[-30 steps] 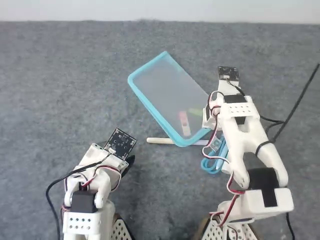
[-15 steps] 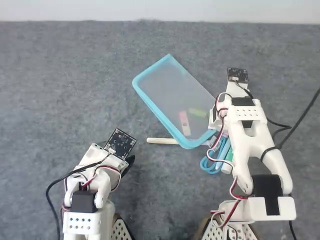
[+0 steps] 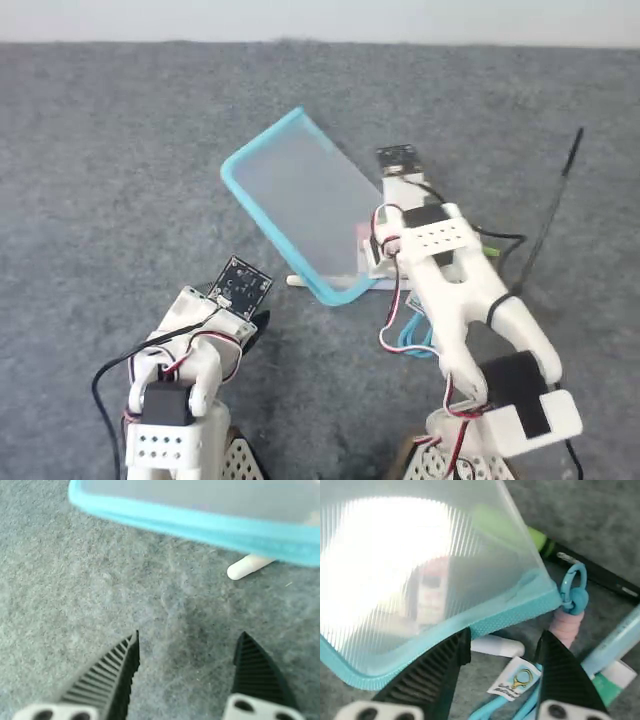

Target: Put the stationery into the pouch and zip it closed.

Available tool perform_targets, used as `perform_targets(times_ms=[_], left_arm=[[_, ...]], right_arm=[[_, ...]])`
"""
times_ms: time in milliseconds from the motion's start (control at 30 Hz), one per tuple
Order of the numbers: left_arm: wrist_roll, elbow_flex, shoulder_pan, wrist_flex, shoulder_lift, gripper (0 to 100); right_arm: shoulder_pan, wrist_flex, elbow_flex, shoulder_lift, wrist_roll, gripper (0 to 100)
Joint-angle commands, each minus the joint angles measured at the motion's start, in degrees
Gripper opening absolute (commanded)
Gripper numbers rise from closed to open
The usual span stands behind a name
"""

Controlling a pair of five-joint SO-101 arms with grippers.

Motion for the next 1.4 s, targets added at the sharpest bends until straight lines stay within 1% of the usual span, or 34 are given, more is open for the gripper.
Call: perform_targets(times_ms=[0, 200, 333, 433, 600, 967, 1200, 1267, 1367], left_arm=[[-0.44, -0.48, 0.26, 0.26, -1.67, 29], [-0.44, -0.48, 0.26, 0.26, -1.67, 29], [-0.44, -0.48, 0.26, 0.26, -1.67, 29], [-0.44, -0.48, 0.26, 0.26, -1.67, 29], [-0.44, -0.48, 0.26, 0.26, -1.67, 29], [-0.44, -0.48, 0.26, 0.26, -1.67, 29], [-0.44, -0.48, 0.26, 0.26, -1.67, 29], [-0.44, -0.48, 0.26, 0.26, -1.67, 29], [-0.44, -0.48, 0.26, 0.26, -1.67, 29]], right_arm=[[-1.89, -0.22, 0.26, -6.20, 1.32, 22.1], [-0.92, 0.66, 3.87, -16.75, 1.14, 22.1], [-0.75, -1.01, 7.12, -18.42, 1.23, 22.1], [0.66, -1.54, 7.47, -16.57, 1.05, 22.1], [7.16, -4.00, 7.12, -10.15, 0.97, 22.1], [5.76, -9.63, 6.86, -4.26, 0.97, 22.0], [7.34, -13.32, 6.68, 0.66, 0.97, 21.9], [7.34, -13.41, 6.33, 1.19, 0.97, 19.7], [7.69, -13.05, 5.19, 1.45, 1.23, 10.3]])
